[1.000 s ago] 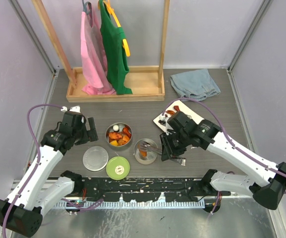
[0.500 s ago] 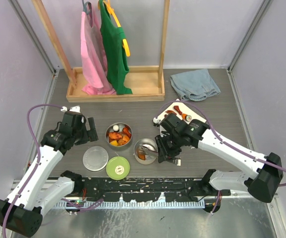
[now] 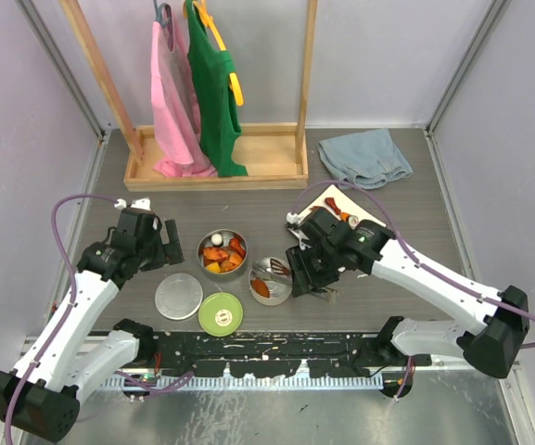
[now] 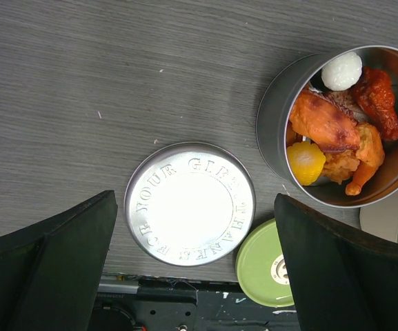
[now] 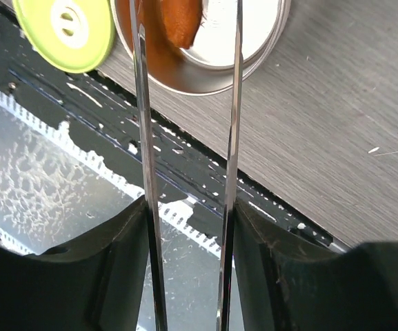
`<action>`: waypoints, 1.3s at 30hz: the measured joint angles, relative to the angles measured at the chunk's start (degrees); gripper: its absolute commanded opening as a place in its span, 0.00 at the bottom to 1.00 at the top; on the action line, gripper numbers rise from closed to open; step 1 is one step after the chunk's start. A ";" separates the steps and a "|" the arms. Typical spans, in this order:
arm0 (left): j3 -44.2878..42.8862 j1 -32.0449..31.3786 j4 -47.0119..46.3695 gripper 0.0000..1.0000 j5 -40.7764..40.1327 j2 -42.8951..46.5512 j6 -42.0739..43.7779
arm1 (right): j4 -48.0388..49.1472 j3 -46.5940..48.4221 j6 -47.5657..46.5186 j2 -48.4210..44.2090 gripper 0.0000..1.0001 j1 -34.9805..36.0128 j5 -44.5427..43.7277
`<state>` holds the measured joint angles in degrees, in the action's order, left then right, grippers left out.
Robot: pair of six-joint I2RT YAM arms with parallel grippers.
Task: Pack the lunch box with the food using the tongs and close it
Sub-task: Place the fake food in the packing box, then pick up the fake food from the plate.
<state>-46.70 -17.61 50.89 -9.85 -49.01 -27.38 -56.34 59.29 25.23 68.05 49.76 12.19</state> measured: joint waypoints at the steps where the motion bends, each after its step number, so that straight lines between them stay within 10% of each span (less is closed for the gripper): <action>1: 0.00 0.00 0.00 0.98 0.00 -0.02 0.02 | -0.37 1.03 -0.02 -0.52 0.53 0.00 -0.72; 18: 0.00 0.00 0.02 0.98 -0.02 -0.15 0.00 | -7.61 8.72 0.79 -6.03 0.54 -12.13 -22.53; 39: 0.00 0.00 0.11 0.98 -0.50 -0.15 0.00 | -1.97 4.20 -2.69 8.35 0.42 -18.18 -24.44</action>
<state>-46.70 -17.61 51.00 -10.35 -49.17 -27.38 -58.30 63.48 22.55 76.40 31.57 -12.25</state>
